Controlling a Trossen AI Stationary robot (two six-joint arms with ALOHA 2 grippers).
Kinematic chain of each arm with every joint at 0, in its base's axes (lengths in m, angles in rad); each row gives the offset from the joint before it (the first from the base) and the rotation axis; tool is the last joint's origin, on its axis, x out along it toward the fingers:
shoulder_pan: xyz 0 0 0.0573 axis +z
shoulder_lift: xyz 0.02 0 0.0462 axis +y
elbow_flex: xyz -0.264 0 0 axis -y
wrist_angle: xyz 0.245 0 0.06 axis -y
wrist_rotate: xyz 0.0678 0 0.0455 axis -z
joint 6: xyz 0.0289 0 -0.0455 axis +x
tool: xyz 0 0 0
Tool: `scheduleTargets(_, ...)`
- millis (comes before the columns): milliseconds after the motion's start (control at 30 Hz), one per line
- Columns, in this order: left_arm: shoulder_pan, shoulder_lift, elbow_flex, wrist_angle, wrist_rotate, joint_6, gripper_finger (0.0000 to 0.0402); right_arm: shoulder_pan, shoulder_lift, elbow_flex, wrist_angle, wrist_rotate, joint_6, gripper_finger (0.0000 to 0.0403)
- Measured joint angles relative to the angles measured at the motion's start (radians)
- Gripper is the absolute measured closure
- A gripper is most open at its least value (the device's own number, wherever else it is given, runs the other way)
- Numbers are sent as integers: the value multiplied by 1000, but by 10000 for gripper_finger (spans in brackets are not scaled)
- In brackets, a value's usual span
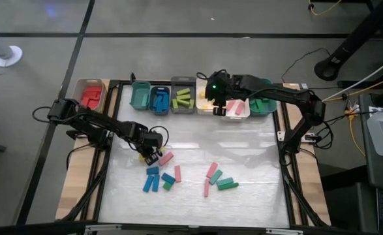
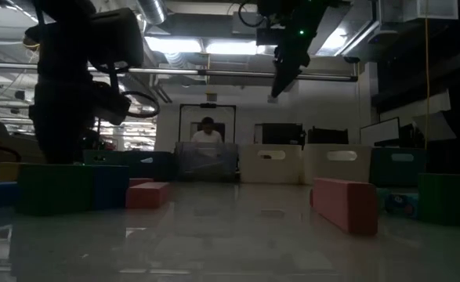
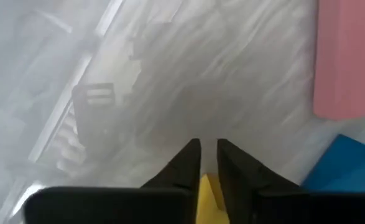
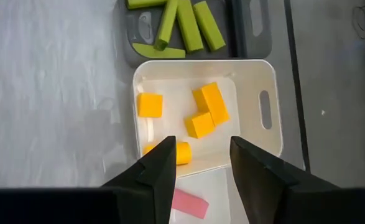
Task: Sort blocks
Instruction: Put the yellow block into the left white bin
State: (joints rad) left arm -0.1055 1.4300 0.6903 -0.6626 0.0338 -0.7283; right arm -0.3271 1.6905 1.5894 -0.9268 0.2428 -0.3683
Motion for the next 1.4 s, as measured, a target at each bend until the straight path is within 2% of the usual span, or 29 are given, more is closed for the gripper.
scheduleTargets(233, 22, 0, 17, 2, 35, 86, 272, 0, 9, 0, 5, -73, 1, 251)
scheduleTargets(433, 8, -1, 58, -17, 188, 267, 222, 0, 9, 0, 2, -79, 2, 251)
scheduleTargets(667, -46, -1, 61, -158, 180, 339, 212, 0, 9, 0, -4, -79, 45, 251)
scheduleTargets(867, -72, -1, 61, -150, 147, 344, 212, 0, 9, 0, -19, -79, 49, 251)
scheduleTargets(1233, -71, -1, 89, -146, 134, 243, 212, 0, 9, 0, -18, -79, 50, 251)
scheduleTargets(1400, -71, -1, 147, -255, 134, 231, 212, 0, 9, 0, -18, -79, 50, 251)
